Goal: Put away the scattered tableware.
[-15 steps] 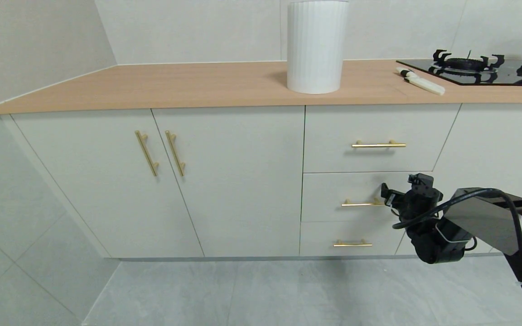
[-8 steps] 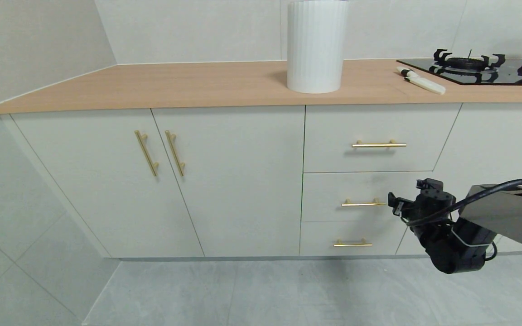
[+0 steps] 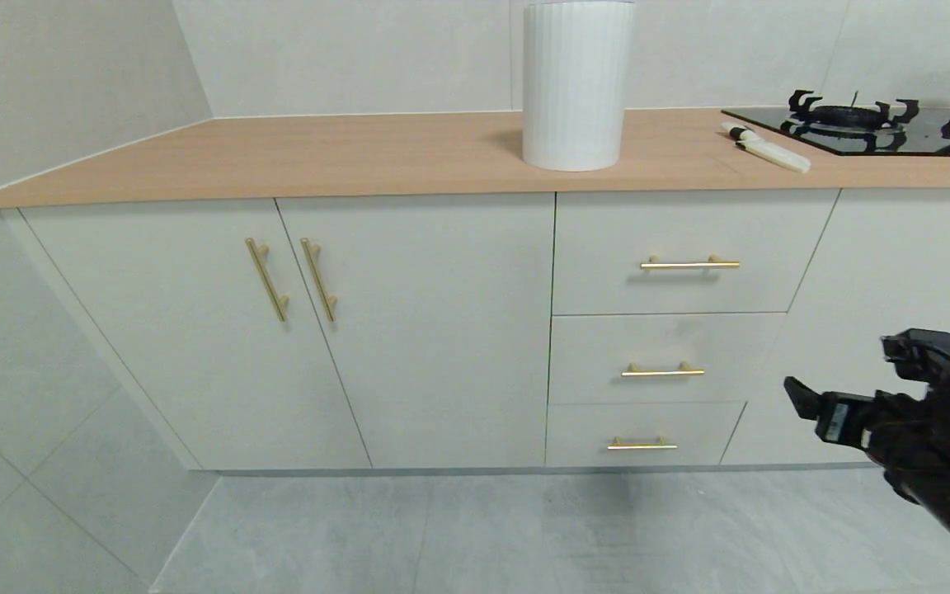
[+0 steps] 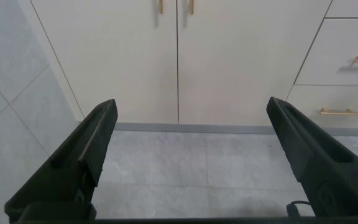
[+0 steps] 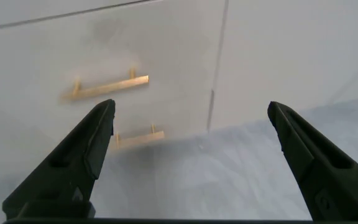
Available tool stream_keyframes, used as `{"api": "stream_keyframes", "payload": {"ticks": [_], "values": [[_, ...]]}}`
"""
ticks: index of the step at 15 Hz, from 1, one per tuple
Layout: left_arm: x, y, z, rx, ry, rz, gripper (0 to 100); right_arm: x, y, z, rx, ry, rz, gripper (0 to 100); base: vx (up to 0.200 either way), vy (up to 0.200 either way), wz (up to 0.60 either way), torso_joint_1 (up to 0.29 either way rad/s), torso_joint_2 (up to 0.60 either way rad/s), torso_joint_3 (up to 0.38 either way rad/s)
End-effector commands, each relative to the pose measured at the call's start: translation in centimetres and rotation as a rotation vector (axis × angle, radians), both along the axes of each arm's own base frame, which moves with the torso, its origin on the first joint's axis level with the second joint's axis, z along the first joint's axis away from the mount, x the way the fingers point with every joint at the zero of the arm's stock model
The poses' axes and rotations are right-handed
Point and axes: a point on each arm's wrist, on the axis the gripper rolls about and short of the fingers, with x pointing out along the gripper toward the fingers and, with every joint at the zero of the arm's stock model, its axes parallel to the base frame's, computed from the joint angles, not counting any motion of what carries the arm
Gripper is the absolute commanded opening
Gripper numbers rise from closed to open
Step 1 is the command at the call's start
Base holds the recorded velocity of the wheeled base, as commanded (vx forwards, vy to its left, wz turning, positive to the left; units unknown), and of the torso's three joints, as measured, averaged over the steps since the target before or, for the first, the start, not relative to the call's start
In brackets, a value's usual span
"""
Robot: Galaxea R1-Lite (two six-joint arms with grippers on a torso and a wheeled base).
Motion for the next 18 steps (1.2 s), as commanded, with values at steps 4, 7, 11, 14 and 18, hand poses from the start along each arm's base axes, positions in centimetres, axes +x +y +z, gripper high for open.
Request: {"api": "stream_keyframes", "payload": {"ticks": [4, 7, 11, 14, 18], "values": [[0.0, 0.0, 0.0, -0.001, 0.001, 0.000, 100, -13.0, -1.5, 4.7, -0.052, -0.173, -0.010, 100, 0.000, 0.000, 0.00, 0.000, 0.00, 0.000], [0.0, 0.0, 0.0, -0.001, -0.001, 0.000, 100, -18.2, -2.2, 5.7, -0.085, -0.173, -0.004, 100, 0.000, 0.000, 0.00, 0.000, 0.00, 0.000], [0.0, 0.0, 0.0, -0.001, 0.002, 0.000, 100, -24.4, -3.0, 7.2, -0.089, -0.176, 0.001, 100, 0.000, 0.000, 0.00, 0.000, 0.00, 0.000], [0.0, 0.0, 0.0, -0.001, -0.001, 0.000, 100, -27.4, -3.4, 5.4, -0.140, -0.215, -0.036, 100, 0.000, 0.000, 0.00, 0.000, 0.00, 0.000], [0.0, 0.0, 0.0, -0.001, 0.002, 0.000, 100, -29.3, -3.0, 4.3, -0.162, -0.279, -0.098, 100, 0.000, 0.000, 0.00, 0.000, 0.00, 0.000]]}}
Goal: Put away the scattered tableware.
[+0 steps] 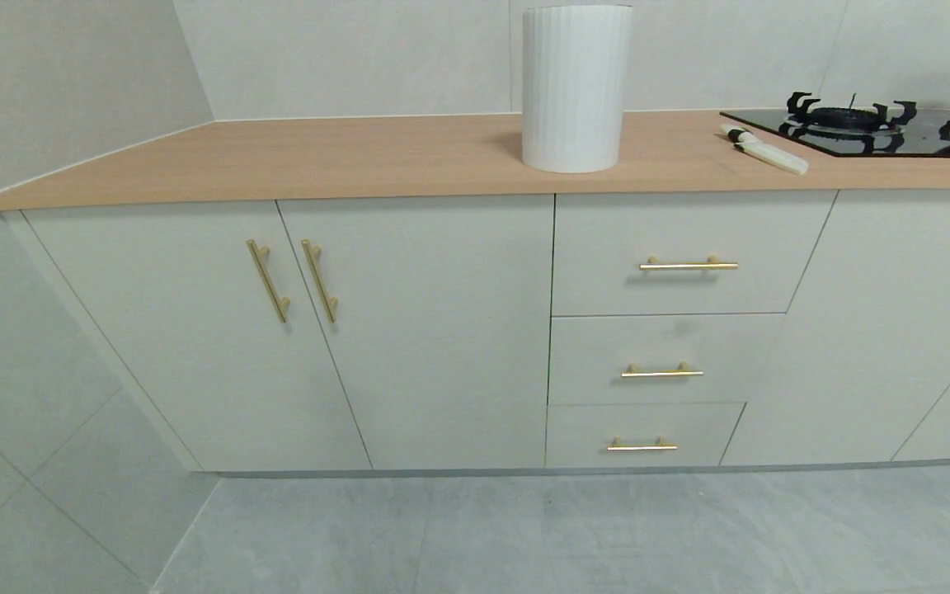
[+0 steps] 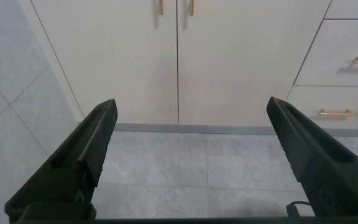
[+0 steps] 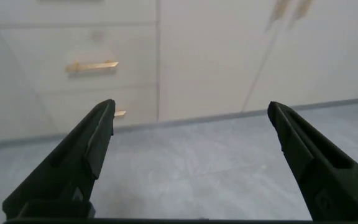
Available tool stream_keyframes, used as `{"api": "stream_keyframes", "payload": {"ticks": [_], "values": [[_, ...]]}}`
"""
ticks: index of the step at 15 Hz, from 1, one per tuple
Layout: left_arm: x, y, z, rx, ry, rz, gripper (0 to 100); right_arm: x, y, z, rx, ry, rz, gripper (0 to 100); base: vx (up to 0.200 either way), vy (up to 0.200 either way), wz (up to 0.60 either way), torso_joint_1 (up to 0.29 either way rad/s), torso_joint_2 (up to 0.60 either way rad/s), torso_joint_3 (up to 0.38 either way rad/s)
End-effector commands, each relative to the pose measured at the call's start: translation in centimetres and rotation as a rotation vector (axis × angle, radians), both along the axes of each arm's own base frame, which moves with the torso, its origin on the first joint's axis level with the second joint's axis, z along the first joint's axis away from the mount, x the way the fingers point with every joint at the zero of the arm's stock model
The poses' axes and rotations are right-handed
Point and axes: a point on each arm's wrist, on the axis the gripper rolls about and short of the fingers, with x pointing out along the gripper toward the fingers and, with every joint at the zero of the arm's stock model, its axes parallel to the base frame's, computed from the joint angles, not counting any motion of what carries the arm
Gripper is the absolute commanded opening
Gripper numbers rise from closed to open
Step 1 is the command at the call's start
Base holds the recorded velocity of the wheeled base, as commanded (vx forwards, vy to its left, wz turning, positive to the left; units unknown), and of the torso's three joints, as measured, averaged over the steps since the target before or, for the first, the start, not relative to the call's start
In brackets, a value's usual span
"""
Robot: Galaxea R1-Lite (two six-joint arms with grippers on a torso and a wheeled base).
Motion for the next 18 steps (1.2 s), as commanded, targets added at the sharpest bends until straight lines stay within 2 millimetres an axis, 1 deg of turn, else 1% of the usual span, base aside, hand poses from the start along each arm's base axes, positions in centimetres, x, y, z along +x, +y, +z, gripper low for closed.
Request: {"api": "stream_keyframes", "payload": {"ticks": [1, 2, 3, 4, 7, 9, 11, 12, 18], "values": [[0.0, 0.0, 0.0, -0.001, 0.002, 0.000, 100, -1.7, 0.3, -0.9, -0.004, -0.125, 0.048, 100, 0.000, 0.000, 0.00, 0.000, 0.00, 0.000], [0.0, 0.0, 0.0, -0.001, 0.001, 0.000, 100, -1.5, 0.5, -1.2, -0.003, -0.118, 0.113, 100, 0.000, 0.000, 0.00, 0.000, 0.00, 0.000], [0.0, 0.0, 0.0, -0.001, 0.002, 0.000, 100, -1.2, 0.5, -1.4, -0.004, -0.129, 0.123, 100, 0.000, 0.000, 0.00, 0.000, 0.00, 0.000], [0.0, 0.0, 0.0, -0.001, 0.001, 0.000, 100, -0.7, 0.5, -2.0, -0.006, -0.135, 0.139, 100, 0.000, 0.000, 0.00, 0.000, 0.00, 0.000], [0.0, 0.0, 0.0, -0.001, 0.001, 0.000, 100, 1.2, 0.9, -5.5, -0.015, -0.131, 0.293, 100, 0.000, 0.000, 0.00, 0.000, 0.00, 0.000], [0.0, 0.0, 0.0, -0.001, 0.001, 0.000, 100, 1.3, 0.9, -5.7, 0.005, -0.114, 0.310, 100, 0.000, 0.000, 0.00, 0.000, 0.00, 0.000], [0.0, 0.0, 0.0, -0.001, -0.001, 0.000, 100, 1.3, 1.0, -6.6, 0.019, -0.023, 0.327, 100, 0.000, 0.000, 0.00, 0.000, 0.00, 0.000], [0.0, 0.0, 0.0, -0.001, -0.001, 0.000, 100, 1.3, 1.0, -6.8, 0.024, -0.008, 0.330, 100, 0.000, 0.000, 0.00, 0.000, 0.00, 0.000], [0.0, 0.0, 0.0, 0.001, 0.001, 0.000, 100, 1.3, 0.9, -6.8, 0.064, -0.014, 0.313, 100, 0.000, 0.000, 0.00, 0.000, 0.00, 0.000]]}}
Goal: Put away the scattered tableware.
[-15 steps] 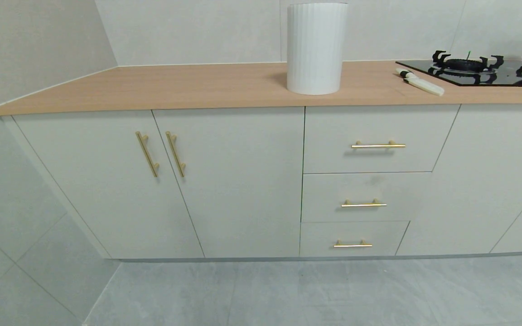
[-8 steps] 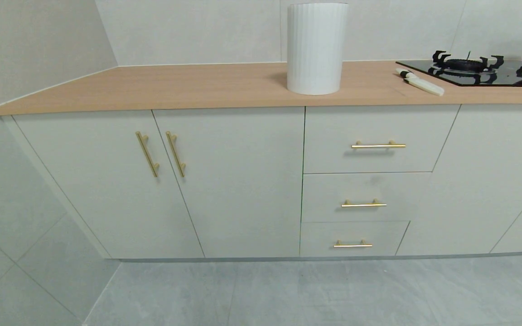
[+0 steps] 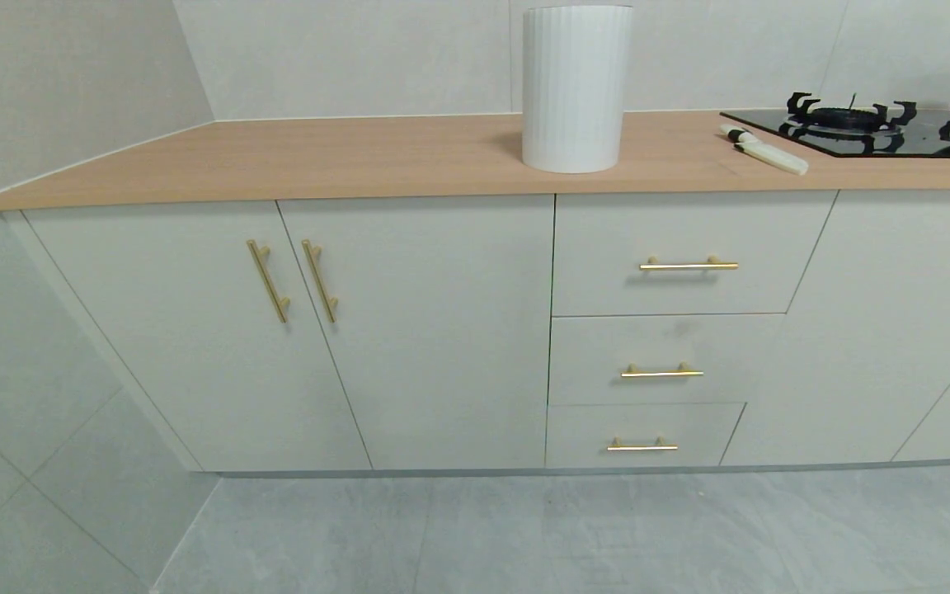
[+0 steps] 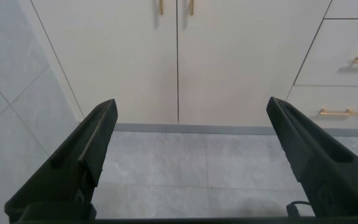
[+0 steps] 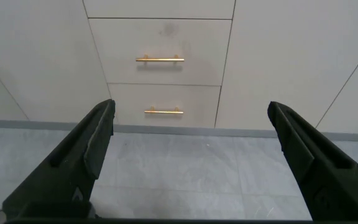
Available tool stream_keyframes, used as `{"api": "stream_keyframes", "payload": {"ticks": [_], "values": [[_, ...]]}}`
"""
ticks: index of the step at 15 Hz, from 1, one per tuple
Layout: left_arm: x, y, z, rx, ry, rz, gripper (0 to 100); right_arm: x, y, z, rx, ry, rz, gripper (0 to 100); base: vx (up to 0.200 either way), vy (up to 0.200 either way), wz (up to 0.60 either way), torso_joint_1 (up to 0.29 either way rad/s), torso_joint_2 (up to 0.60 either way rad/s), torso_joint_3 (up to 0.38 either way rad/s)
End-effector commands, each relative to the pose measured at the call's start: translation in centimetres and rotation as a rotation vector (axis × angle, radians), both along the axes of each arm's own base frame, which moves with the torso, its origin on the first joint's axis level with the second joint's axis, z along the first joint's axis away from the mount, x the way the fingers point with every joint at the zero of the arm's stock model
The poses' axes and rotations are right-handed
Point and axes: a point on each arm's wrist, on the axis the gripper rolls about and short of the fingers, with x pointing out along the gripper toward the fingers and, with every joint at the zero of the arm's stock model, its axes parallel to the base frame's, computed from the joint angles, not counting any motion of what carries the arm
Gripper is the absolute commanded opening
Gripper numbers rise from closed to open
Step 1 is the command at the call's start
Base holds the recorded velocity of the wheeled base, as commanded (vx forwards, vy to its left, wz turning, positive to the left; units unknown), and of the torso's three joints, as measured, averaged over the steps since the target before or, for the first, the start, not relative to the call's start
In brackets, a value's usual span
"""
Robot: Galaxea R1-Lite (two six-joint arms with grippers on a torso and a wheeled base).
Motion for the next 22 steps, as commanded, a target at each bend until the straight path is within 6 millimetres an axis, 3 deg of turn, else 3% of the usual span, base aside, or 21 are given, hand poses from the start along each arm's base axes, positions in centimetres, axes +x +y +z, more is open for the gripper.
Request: {"api": "stream_keyframes", "payload": {"ticks": [1, 7, 22], "values": [[0.01, 0.00, 0.01, 0.000, 0.001, 0.000, 100, 0.02, 0.00, 0.00, -0.001, 0.003, 0.001, 100, 0.000, 0.000, 0.00, 0.000, 0.00, 0.000], [0.01, 0.00, 0.01, 0.000, 0.001, 0.000, 100, 0.02, 0.00, 0.00, -0.001, 0.003, 0.001, 100, 0.000, 0.000, 0.00, 0.000, 0.00, 0.000], [0.01, 0.00, 0.00, 0.000, 0.002, 0.000, 100, 0.02, 0.00, 0.00, -0.001, 0.003, 0.001, 100, 0.200, 0.000, 0.00, 0.003, 0.00, 0.002]]}}
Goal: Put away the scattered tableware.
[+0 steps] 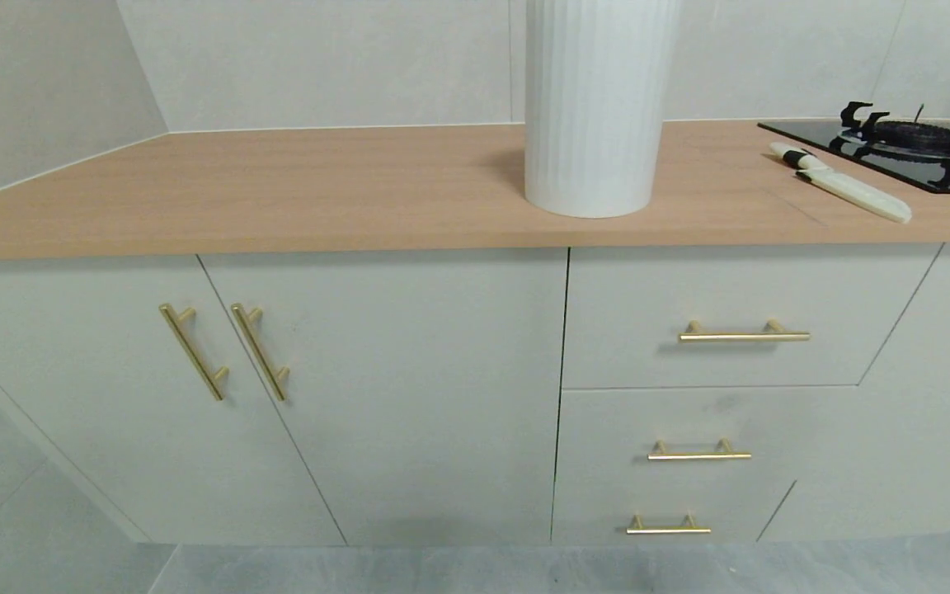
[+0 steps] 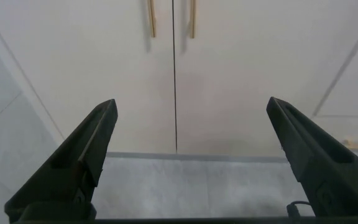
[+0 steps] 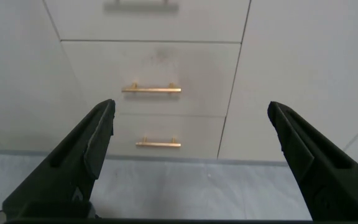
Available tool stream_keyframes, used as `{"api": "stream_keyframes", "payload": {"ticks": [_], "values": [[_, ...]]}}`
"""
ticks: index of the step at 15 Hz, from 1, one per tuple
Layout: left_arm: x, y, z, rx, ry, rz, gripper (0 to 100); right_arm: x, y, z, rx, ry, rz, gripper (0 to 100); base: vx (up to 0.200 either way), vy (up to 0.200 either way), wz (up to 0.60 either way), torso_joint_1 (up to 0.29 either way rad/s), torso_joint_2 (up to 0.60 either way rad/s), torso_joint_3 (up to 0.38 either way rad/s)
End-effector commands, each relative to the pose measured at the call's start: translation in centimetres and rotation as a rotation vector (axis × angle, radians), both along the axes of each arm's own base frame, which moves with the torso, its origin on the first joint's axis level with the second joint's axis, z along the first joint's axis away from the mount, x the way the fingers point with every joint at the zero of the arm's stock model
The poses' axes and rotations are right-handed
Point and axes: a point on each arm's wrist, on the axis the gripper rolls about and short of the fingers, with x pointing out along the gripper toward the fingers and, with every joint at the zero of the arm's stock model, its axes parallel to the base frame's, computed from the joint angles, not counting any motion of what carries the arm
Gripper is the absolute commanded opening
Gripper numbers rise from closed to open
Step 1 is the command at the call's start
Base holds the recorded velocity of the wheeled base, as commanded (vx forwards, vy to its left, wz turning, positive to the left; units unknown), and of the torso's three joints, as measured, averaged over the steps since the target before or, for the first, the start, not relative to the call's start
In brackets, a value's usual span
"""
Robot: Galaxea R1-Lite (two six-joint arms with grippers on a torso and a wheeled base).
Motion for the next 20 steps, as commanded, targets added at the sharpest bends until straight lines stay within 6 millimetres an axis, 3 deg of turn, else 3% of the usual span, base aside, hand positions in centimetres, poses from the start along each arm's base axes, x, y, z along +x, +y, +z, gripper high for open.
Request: {"api": "stream_keyframes", "payload": {"ticks": [1, 9, 18, 20], "values": [[0.01, 0.00, 0.00, -0.001, 0.002, 0.001, 100, 0.02, 0.00, 0.01, -0.001, 0.002, 0.001, 100, 0.200, 0.000, 0.00, 0.002, 0.00, 0.002], [0.01, 0.00, 0.00, -0.001, 0.002, 0.001, 100, 0.02, 0.00, 0.01, -0.001, 0.002, 0.001, 100, 0.200, 0.000, 0.00, 0.002, 0.00, 0.002], [0.00, 0.00, -0.01, -0.001, 0.001, 0.001, 100, 0.02, 0.00, 0.01, -0.001, 0.002, 0.001, 100, 0.000, 0.000, 0.00, 0.000, 0.00, 0.000], [0.01, 0.00, 0.00, -0.001, 0.002, 0.001, 100, 0.02, 0.00, 0.01, -0.001, 0.002, 0.001, 100, 0.000, -0.200, 0.00, 0.007, 0.00, 0.002]]}}
